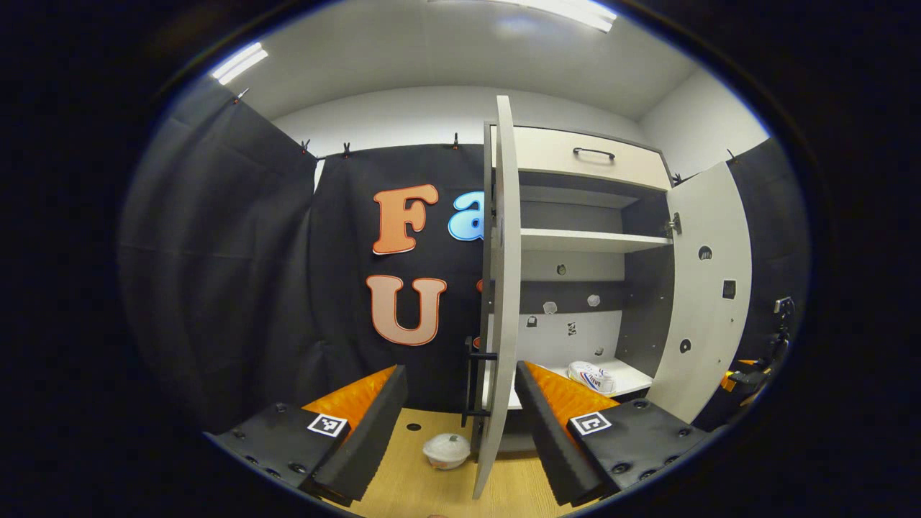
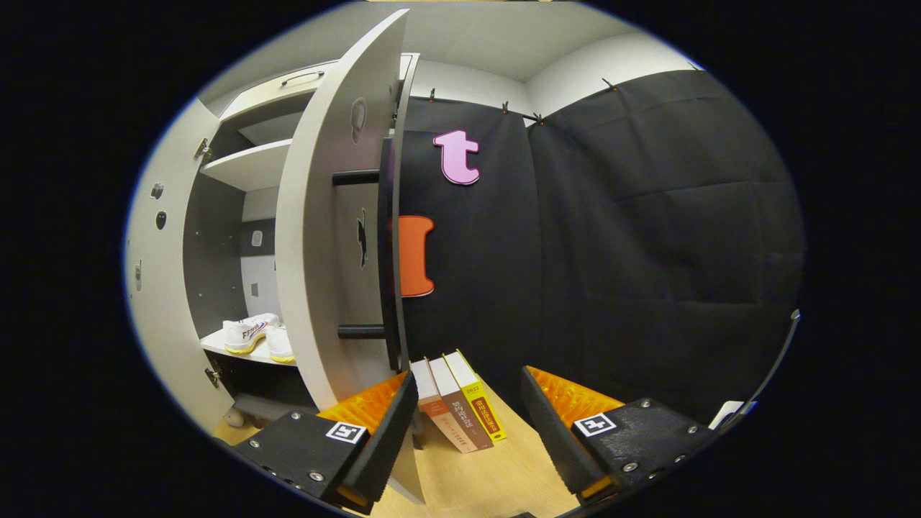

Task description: Grab one shoe with the right hand and put it into the shoe cabinet, grab the other shoe with the left hand and put it into the shoe cabinet; then close the right door with the right hand and the left door with the left hand.

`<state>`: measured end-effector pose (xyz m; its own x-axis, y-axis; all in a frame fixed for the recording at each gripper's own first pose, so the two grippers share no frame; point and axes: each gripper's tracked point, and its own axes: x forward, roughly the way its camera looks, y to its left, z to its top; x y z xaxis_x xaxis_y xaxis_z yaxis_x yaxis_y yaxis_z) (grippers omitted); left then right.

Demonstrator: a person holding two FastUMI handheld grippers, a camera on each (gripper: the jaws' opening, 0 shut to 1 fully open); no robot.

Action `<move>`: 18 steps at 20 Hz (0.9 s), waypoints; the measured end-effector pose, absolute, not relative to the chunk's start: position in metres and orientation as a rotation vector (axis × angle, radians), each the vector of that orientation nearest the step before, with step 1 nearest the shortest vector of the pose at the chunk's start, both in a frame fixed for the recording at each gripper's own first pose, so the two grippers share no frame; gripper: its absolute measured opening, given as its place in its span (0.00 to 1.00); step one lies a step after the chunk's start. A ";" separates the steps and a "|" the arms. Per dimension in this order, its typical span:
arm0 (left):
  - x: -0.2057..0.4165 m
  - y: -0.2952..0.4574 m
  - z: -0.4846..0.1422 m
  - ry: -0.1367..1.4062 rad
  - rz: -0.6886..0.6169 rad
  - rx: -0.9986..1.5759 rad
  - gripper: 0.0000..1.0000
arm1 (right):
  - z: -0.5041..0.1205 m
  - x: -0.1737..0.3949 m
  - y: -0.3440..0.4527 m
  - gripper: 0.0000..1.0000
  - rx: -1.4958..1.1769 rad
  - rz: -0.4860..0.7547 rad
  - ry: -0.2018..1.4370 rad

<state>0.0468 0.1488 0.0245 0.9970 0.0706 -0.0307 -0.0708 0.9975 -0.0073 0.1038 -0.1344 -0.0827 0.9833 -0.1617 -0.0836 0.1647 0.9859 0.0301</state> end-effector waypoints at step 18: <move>0.039 0.176 0.018 0.040 0.125 -0.015 0.97 | -0.085 0.138 -0.038 0.90 0.065 0.027 0.071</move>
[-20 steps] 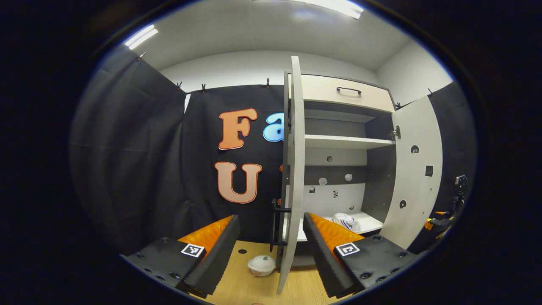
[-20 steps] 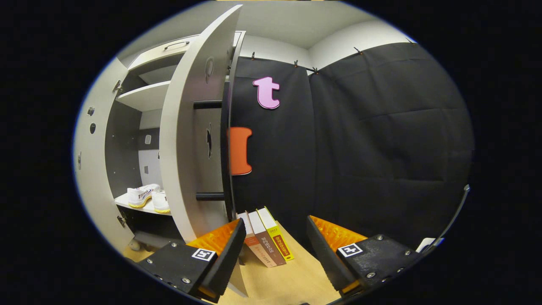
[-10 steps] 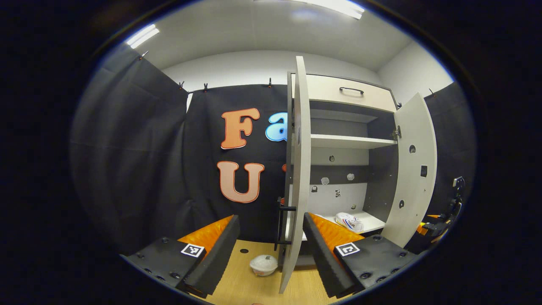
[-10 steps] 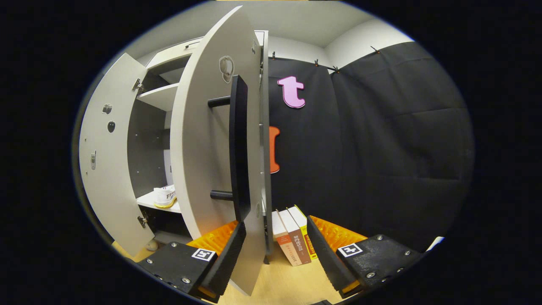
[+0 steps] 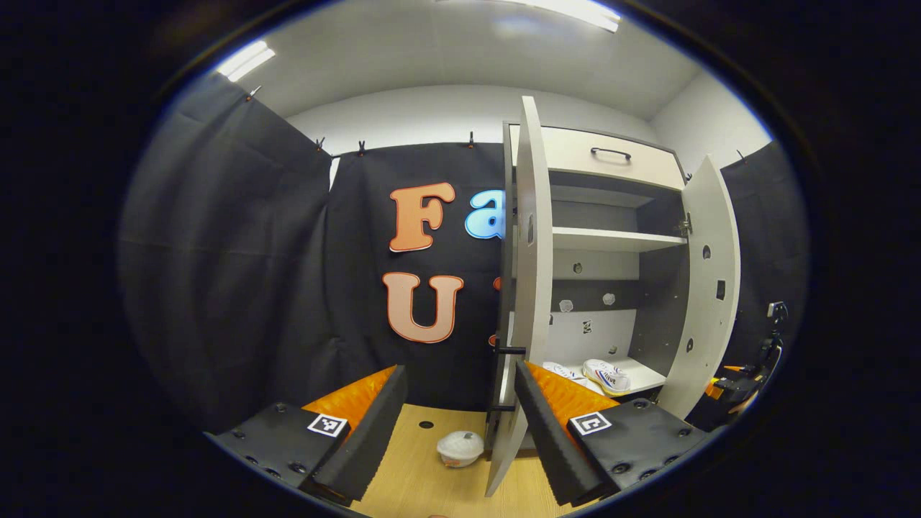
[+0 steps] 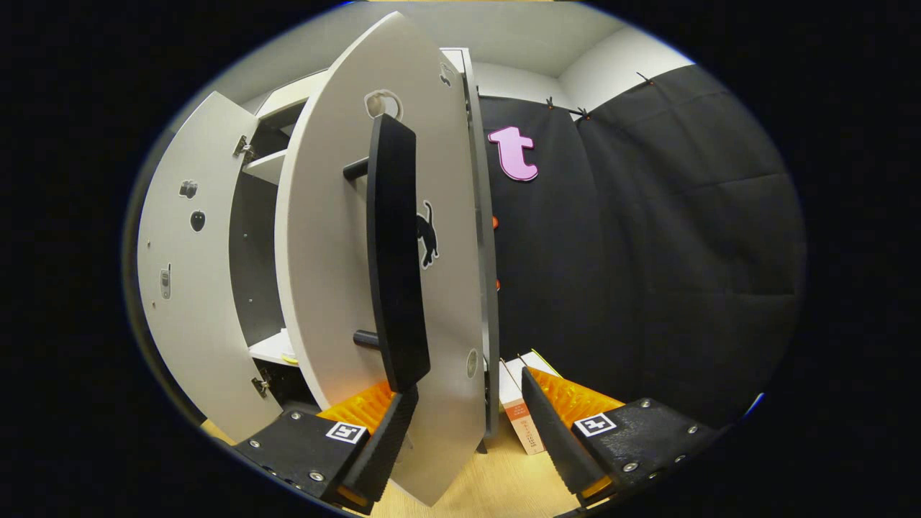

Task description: Grab one shoe with the right hand and put it into the shoe cabinet, grab the other shoe with the left hand and put it into the shoe cabinet; then close the right door with the right hand and the left door with the left hand.

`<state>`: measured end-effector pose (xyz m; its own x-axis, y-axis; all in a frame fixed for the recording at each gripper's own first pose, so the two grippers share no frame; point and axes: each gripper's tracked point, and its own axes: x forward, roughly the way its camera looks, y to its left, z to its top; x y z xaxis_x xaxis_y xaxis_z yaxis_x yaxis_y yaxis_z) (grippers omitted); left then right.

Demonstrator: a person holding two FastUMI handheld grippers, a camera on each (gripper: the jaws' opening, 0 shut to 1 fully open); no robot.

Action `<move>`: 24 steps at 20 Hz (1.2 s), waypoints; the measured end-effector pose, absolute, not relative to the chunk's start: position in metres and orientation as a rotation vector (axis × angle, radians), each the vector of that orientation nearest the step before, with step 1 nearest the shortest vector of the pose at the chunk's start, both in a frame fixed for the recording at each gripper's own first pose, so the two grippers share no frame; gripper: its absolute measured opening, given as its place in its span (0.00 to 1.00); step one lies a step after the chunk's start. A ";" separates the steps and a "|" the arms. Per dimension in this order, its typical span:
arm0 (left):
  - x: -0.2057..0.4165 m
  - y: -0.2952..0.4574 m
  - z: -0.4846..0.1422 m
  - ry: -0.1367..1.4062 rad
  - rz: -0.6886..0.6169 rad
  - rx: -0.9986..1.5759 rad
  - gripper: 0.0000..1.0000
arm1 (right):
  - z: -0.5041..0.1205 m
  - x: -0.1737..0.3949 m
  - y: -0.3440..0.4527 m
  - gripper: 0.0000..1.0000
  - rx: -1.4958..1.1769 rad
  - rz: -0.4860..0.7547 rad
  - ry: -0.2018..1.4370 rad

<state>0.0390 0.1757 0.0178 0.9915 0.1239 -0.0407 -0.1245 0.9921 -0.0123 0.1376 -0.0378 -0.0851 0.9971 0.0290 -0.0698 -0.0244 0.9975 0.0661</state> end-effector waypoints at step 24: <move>0.056 0.212 -0.026 0.109 0.141 -0.022 0.94 | -0.086 0.226 0.046 0.93 0.048 0.145 0.120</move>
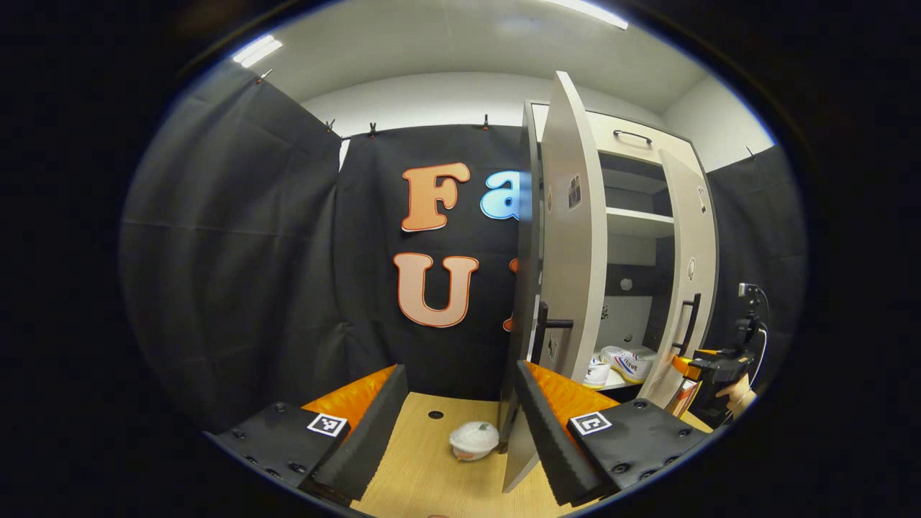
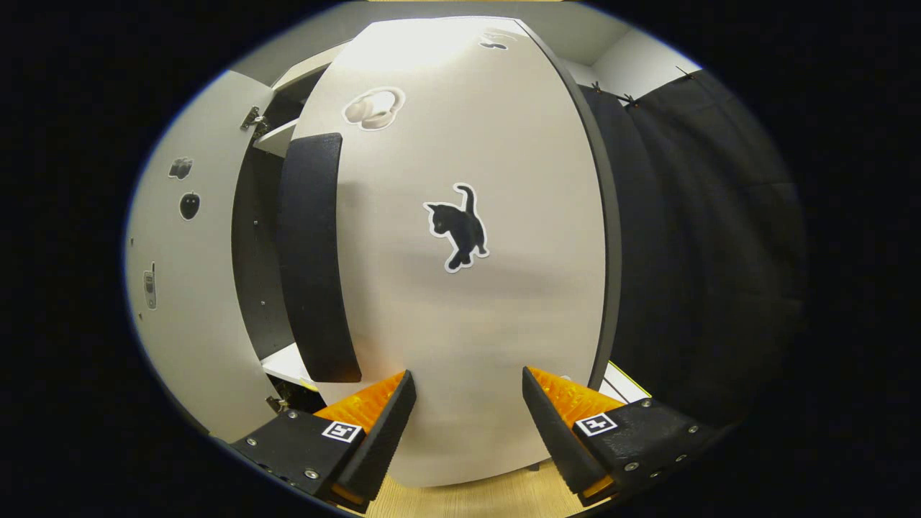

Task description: Grab one shoe with the right hand and put it into the shoe cabinet, grab the other shoe with the left hand and put it into the shoe cabinet; then close the right door with the right hand and the left door with the left hand.

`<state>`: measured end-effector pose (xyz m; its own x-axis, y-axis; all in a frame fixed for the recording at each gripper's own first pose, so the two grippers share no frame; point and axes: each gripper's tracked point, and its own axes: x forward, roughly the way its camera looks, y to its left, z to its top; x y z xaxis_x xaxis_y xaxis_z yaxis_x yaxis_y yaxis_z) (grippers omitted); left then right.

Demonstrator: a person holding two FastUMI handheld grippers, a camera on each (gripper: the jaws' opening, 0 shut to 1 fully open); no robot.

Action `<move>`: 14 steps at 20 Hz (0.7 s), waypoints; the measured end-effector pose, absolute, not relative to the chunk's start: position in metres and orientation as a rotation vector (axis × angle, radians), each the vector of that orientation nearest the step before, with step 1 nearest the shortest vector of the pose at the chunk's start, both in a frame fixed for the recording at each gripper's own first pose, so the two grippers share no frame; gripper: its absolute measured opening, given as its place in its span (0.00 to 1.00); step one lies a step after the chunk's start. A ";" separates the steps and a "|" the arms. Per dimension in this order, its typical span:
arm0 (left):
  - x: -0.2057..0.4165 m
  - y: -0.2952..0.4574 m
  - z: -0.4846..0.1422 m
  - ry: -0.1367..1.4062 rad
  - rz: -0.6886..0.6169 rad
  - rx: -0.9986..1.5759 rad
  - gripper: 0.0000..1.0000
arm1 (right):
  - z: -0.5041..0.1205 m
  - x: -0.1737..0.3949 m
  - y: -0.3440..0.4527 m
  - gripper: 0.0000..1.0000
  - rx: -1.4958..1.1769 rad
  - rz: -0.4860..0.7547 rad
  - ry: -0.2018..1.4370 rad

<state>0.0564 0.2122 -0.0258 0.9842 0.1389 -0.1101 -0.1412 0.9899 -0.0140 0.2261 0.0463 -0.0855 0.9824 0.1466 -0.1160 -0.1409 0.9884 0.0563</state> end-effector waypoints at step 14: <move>0.094 0.212 -0.141 0.206 0.071 -0.039 0.97 | -0.085 0.230 0.050 0.92 0.010 0.089 0.112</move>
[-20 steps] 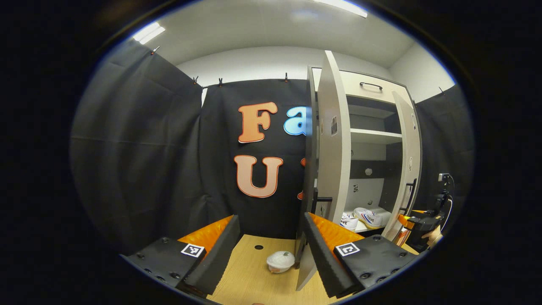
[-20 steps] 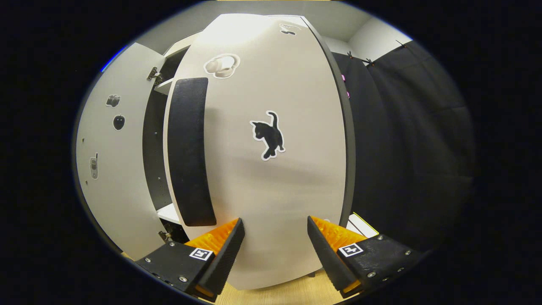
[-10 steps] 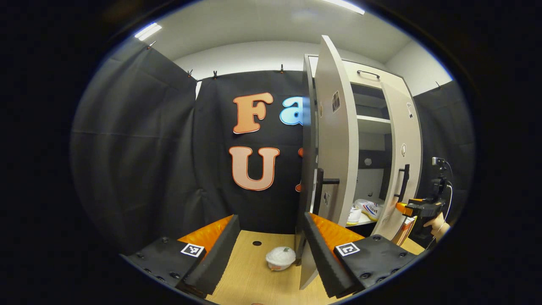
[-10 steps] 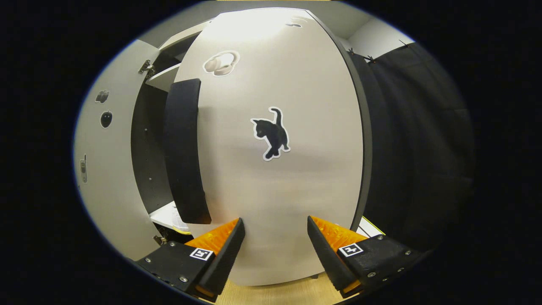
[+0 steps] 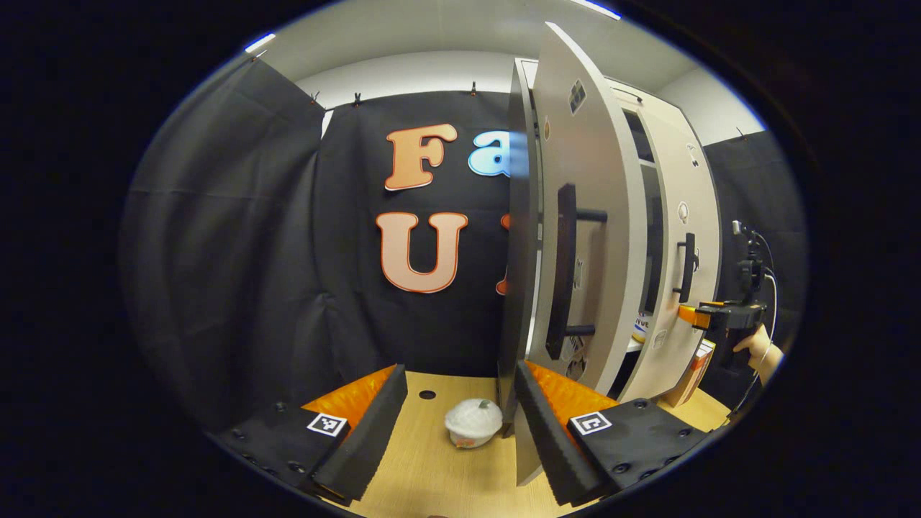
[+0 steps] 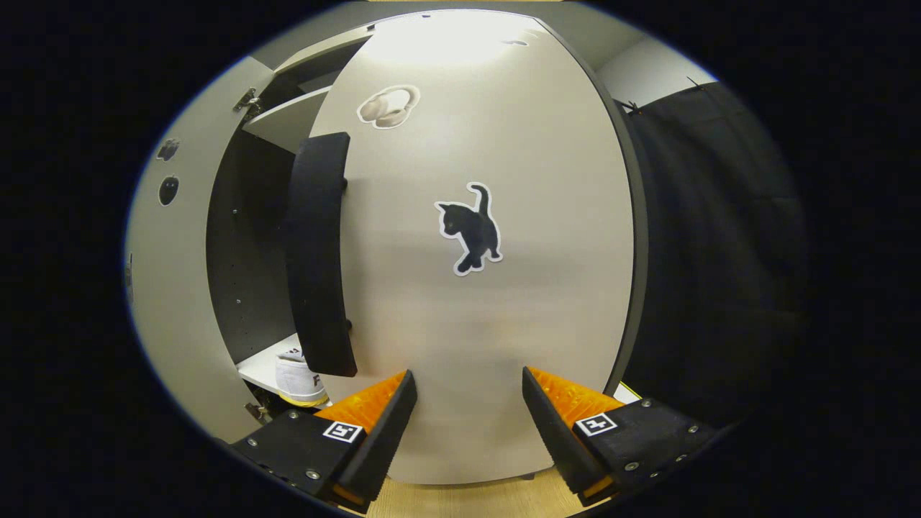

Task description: Grab one shoe with the right hand and put it into the shoe cabinet, grab the other shoe with the left hand and put it into the shoe cabinet; then close the right door with the right hand and the left door with the left hand.

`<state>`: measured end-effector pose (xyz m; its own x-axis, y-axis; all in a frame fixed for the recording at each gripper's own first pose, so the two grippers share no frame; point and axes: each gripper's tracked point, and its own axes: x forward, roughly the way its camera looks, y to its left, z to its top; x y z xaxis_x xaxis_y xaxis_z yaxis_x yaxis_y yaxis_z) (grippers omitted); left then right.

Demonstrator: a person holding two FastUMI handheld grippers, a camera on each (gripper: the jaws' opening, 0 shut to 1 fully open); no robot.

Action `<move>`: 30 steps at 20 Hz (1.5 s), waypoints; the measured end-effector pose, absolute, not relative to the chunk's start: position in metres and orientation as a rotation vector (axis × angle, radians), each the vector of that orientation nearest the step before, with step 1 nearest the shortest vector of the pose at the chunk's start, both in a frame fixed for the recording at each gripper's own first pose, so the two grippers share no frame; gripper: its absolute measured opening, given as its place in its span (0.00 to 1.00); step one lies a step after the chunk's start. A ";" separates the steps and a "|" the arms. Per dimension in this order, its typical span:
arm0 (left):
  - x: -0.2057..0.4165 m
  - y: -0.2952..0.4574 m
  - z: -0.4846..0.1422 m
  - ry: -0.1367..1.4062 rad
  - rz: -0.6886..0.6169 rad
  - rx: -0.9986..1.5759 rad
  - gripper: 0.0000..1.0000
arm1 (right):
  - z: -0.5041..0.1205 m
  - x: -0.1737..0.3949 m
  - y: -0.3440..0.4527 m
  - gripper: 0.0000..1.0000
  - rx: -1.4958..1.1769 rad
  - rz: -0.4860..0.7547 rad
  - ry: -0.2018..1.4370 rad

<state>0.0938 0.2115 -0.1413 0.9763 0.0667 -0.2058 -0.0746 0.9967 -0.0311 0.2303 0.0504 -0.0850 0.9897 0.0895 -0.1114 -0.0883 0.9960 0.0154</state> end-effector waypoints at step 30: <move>0.122 0.138 -0.181 0.249 -0.070 -0.087 0.96 | -0.067 0.156 0.004 0.93 0.057 0.101 0.101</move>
<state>0.1220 0.1383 -0.1814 0.9668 -0.0803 -0.2426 0.0588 0.9938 -0.0948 0.1564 0.0042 -0.0674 0.9898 0.1034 -0.0979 -0.0977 0.9933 0.0615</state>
